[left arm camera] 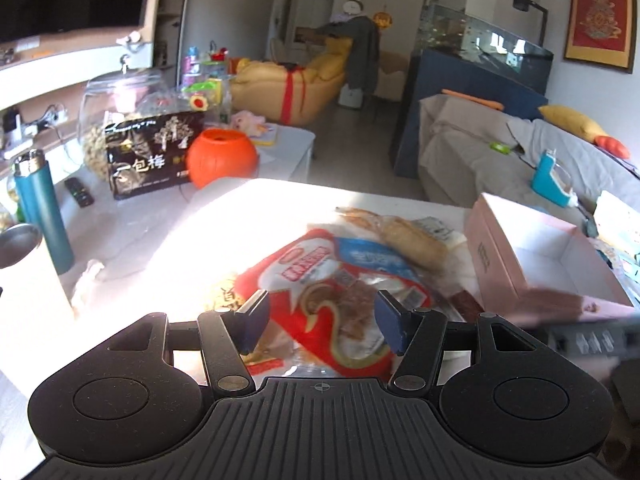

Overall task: Organize snacks
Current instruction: 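Grasp the chocolate wafer bar with the right tool while the left tool grasps the heart lollipop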

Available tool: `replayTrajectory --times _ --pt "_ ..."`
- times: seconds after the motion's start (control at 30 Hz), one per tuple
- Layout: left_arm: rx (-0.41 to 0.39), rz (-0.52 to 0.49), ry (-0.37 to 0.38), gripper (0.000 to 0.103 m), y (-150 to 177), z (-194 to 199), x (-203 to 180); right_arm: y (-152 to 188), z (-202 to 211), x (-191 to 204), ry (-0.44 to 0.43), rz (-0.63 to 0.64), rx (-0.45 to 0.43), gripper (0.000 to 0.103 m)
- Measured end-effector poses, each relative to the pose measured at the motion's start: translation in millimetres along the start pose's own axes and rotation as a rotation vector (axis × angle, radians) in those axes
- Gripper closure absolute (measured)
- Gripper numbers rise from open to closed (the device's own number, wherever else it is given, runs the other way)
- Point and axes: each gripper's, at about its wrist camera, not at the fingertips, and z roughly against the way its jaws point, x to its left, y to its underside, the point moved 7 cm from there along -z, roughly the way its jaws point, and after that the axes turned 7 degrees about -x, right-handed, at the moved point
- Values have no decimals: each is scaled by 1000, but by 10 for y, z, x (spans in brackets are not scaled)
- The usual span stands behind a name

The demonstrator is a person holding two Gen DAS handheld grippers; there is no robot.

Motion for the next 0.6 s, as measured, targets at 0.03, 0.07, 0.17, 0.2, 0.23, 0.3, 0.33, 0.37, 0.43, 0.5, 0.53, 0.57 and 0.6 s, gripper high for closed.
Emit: replayTrajectory --times 0.03,0.07,0.17,0.2,0.23,0.3,0.33,0.37,0.43,0.5,0.53,0.57,0.6 --pt "3 0 1 40 14 -3 9 -60 -84 -5 7 -9 1 12" --pt "7 2 4 40 34 -5 14 -120 -168 -15 19 -29 1 12" --pt "20 -1 11 40 98 4 6 -260 -400 -58 47 -75 5 12" --pt "24 -6 12 40 120 16 -10 -286 -458 -59 55 -74 4 13" --pt "29 -7 16 40 132 11 -20 -303 -525 -57 66 -63 0 15" --pt "32 -9 25 41 142 1 -42 -320 -632 -32 83 -29 4 22" --pt "32 -8 30 41 140 -1 -48 -298 -652 -28 82 -9 20 33" --pt "30 -7 34 41 134 2 -48 -275 -662 -29 82 7 30 34" --pt "24 -8 44 41 124 29 -62 -231 -587 -39 76 40 42 35" --pt "22 -10 56 41 124 51 -93 -150 -438 -63 68 81 65 41" --pt "22 -13 70 41 127 63 -126 -106 -363 -76 62 97 76 46" --pt "24 -16 81 41 123 57 -151 -52 -283 -109 59 110 86 47" --pt "26 -24 95 41 129 62 -191 -6 -208 -153 64 122 90 47"
